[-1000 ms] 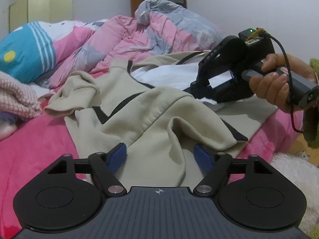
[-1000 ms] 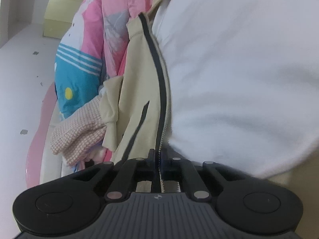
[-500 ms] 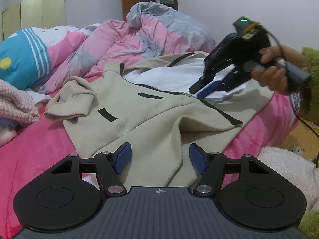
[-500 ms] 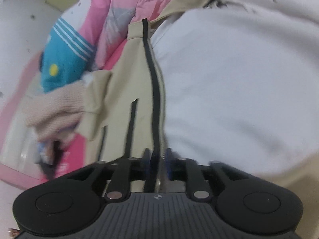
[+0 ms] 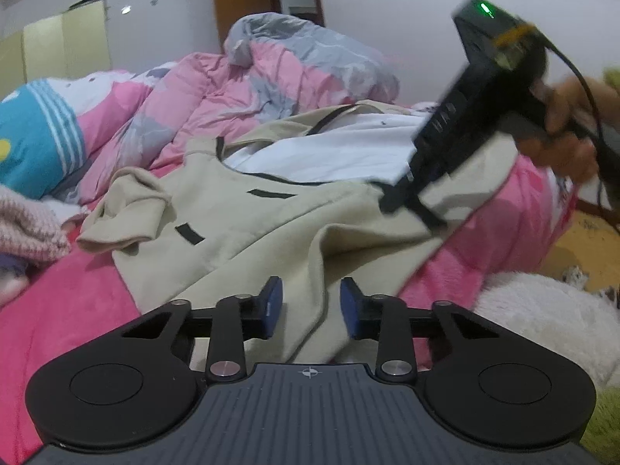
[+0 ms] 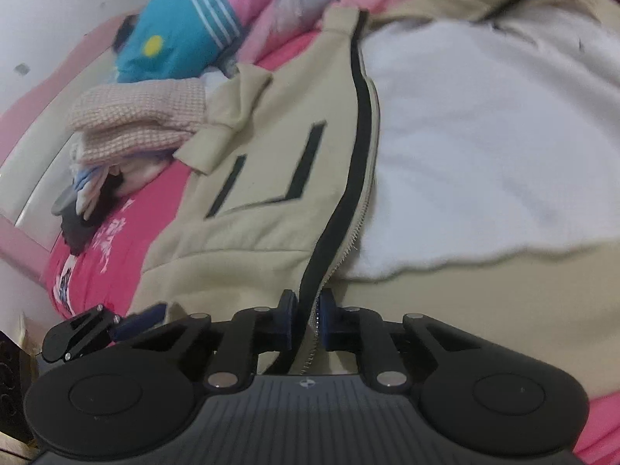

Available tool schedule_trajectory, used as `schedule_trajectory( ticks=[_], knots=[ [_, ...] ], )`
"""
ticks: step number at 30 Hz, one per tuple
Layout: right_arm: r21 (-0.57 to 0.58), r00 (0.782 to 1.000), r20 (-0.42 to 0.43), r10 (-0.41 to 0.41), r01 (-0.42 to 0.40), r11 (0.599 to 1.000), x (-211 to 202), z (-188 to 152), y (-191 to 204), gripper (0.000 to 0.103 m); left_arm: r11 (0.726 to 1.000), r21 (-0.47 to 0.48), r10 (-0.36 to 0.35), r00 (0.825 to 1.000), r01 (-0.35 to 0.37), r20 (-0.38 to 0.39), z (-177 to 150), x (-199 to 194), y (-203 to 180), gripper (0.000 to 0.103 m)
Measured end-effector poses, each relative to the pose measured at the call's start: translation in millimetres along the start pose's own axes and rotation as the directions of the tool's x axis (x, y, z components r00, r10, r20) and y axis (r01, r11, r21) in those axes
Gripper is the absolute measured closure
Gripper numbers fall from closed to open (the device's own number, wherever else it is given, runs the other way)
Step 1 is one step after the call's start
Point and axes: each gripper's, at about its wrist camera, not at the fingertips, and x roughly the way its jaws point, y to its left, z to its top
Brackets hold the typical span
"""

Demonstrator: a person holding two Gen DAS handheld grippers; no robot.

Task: Fold clothes
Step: 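Pinch the zipper edge of the beige hoodie with the right gripper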

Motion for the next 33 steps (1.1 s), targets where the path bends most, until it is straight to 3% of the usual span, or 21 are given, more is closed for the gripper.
schedule_trajectory(
  ticks=[3, 7, 11, 13, 15, 16, 18, 21, 22, 26, 31, 33],
  knots=[
    [-0.038, 1.0, -0.003, -0.024, 0.024, 0.999, -3, -3, 4, 0.091, 1.0, 0.015, -0.01, 1.0, 0.01, -0.001, -1, -5, -3, 0.072],
    [-0.089, 0.998, -0.005, -0.055, 0.055, 0.995, -6, -8, 10, 0.079, 0.998, -0.061, -0.021, 1.0, 0.02, -0.022, -3, -13, 5, 0.07],
    [-0.056, 1.0, -0.006, 0.007, -0.007, 0.998, -8, -10, 4, 0.055, 0.972, -0.233, -0.027, 0.999, 0.022, -0.018, -5, -30, 23, 0.067],
    [-0.018, 0.999, -0.004, 0.045, -0.045, 0.999, -6, -11, -2, 0.056, 0.937, -0.349, -0.021, 1.0, 0.017, -0.007, -10, -37, 37, 0.067],
    [0.009, 0.998, 0.0, 0.065, -0.065, 0.998, -4, -11, -5, 0.067, 0.884, -0.468, -0.003, 1.0, 0.002, -0.002, -16, -41, 53, 0.066],
    [0.008, 0.999, 0.0, 0.053, -0.053, 0.999, -4, -11, -5, 0.089, 0.85, -0.527, 0.007, 1.0, -0.009, -0.007, -20, -41, 62, 0.066],
    [0.004, 0.999, 0.023, 0.045, -0.045, 0.999, -10, -10, -5, 0.093, 0.782, -0.623, 0.002, 1.0, -0.018, -0.026, -29, -37, 77, 0.064],
    [-0.001, 0.998, 0.06, 0.037, -0.037, 0.999, -19, -8, -4, 0.095, 0.683, -0.73, -0.065, 0.997, 0.011, -0.046, -38, -27, 95, 0.063],
    [-0.003, 0.997, 0.072, 0.034, -0.034, 0.999, -22, -8, -3, 0.095, 0.663, -0.748, -0.084, 0.995, 0.023, -0.044, -40, -25, 98, 0.062],
    [0.028, 0.998, 0.054, 0.012, -0.014, 1.0, -15, -11, -11, 0.095, 0.624, -0.78, -0.126, 0.991, 0.038, -0.053, -42, -15, 103, 0.061],
    [0.04, 0.999, 0.053, 0.011, -0.013, 0.999, -10, -14, -16, 0.094, 0.606, -0.794, -0.146, 0.987, 0.042, -0.059, -42, -11, 103, 0.06],
    [0.041, 0.999, 0.046, 0.018, -0.02, 0.999, -8, -15, -19, 0.094, 0.614, -0.789, -0.144, 0.987, 0.032, -0.073, -40, -10, 100, 0.061]
  ],
)
